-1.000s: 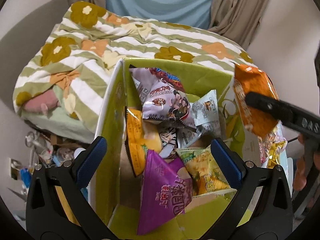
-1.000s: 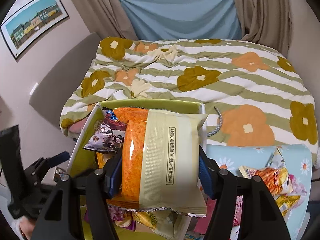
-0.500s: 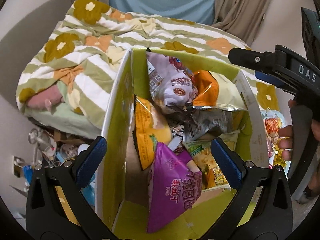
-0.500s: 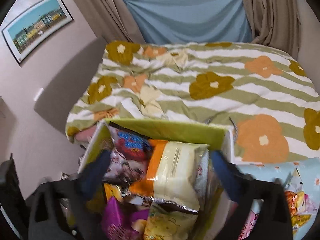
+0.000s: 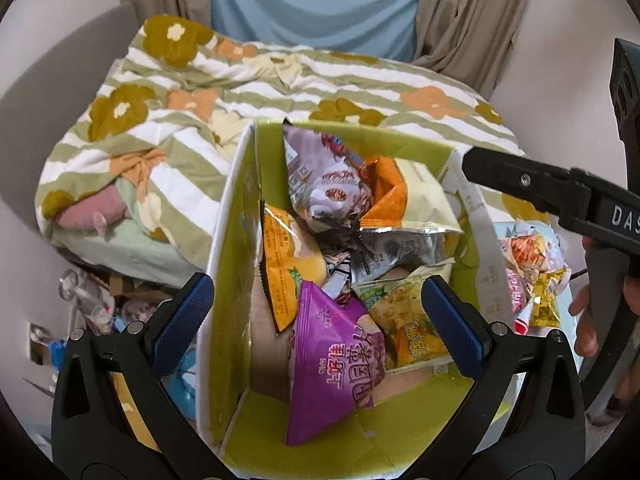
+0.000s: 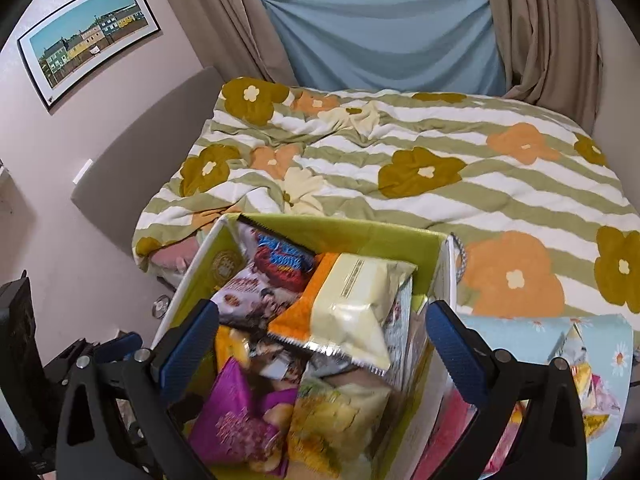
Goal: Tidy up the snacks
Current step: 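Carry both held bags over the box and open both tools to drop them, then move both tools back from the box over the remaining snack pile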
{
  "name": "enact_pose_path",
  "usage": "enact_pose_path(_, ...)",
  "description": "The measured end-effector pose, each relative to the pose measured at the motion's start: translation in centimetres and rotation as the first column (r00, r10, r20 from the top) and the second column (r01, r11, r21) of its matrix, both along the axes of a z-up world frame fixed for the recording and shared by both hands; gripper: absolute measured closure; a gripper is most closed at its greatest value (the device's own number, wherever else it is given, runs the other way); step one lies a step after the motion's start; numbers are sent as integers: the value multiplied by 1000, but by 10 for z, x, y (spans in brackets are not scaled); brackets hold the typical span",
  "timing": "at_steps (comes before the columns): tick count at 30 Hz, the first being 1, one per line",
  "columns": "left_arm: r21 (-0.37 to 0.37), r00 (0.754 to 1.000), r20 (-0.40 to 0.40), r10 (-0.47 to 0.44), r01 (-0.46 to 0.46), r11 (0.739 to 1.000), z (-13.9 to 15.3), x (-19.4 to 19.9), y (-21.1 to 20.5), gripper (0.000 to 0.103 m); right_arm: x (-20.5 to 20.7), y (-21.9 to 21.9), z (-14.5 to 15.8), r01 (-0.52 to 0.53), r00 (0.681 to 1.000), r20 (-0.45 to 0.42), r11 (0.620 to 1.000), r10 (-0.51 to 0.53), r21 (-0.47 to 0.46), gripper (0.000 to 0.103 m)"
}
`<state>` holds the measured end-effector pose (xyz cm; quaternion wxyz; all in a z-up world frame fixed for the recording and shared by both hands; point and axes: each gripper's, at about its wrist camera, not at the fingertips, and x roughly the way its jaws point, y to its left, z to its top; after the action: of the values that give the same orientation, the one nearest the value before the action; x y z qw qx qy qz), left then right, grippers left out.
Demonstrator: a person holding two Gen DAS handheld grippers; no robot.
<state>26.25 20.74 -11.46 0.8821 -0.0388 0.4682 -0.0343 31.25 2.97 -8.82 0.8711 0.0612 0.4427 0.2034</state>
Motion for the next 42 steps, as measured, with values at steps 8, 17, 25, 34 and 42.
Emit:
enact_pose_path(8, 22, 997, 69, -14, 13, 1000, 34, -31, -9, 0, -45, -14, 33, 12, 998, 54, 1000, -11, -19, 0)
enact_pose_path(17, 6, 989, 120, -83, 83, 997, 56, -62, -54, 0, -103, -69, 60, 103, 988, 118, 993, -96, -52, 0)
enact_pose_path(25, 12, 981, 122, -150, 150, 989, 54, -83, -130, 0, -133, -149, 59, 174, 979, 118, 982, -164, -78, 0)
enact_pose_path(34, 50, 986, 35, -165, 163, 985, 14, -104, -224, 0, -156, -236, 29, 165, 986, 57, 980, -160, -108, 0)
enact_pose_path(42, 237, 955, -92, -282, 296, 925, -39, -111, -277, 0, -162, -284, -14, 120, 992, -29, 986, -124, -112, 0)
